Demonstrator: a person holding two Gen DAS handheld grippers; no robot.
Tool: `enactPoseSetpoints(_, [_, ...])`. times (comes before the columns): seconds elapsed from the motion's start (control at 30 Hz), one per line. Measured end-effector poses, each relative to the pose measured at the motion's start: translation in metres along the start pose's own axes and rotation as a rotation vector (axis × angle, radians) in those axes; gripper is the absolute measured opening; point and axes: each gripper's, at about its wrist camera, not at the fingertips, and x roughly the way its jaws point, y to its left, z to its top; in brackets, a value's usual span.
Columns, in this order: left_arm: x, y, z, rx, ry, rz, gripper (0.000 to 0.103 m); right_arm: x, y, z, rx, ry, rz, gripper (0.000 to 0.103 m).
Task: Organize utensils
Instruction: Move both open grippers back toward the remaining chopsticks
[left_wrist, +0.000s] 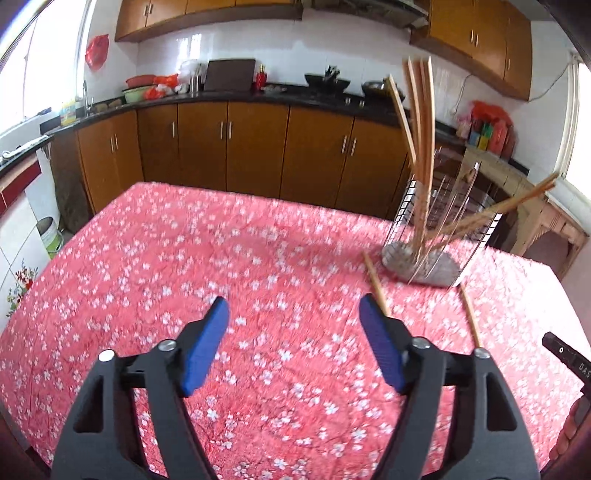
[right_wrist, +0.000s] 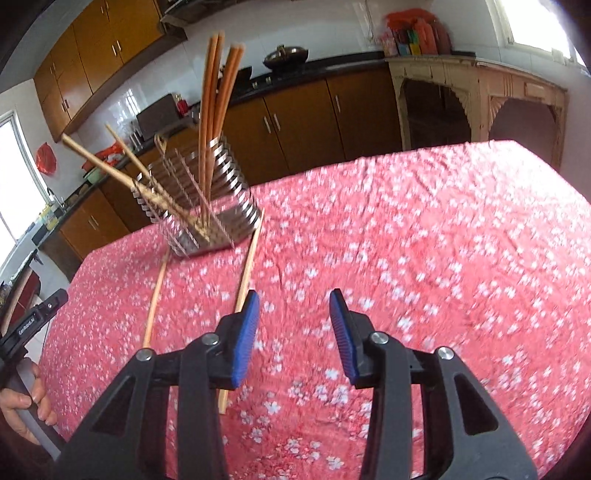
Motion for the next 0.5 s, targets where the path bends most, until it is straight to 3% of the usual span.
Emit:
enactPoseSetpoints(0.33, [0.023,-0.002,-0.025,0.043,0.092,0.027,0.077,0.037,0.052,-0.033,-0.140,0.137,0.034,0.039])
enactPoseSetpoints(0.5, [0.025,-0.006,-0.026,0.039,0.110,-0.005,0.077,0.047,0.070,-0.039,-0.214,0.139,-0.014,0.035])
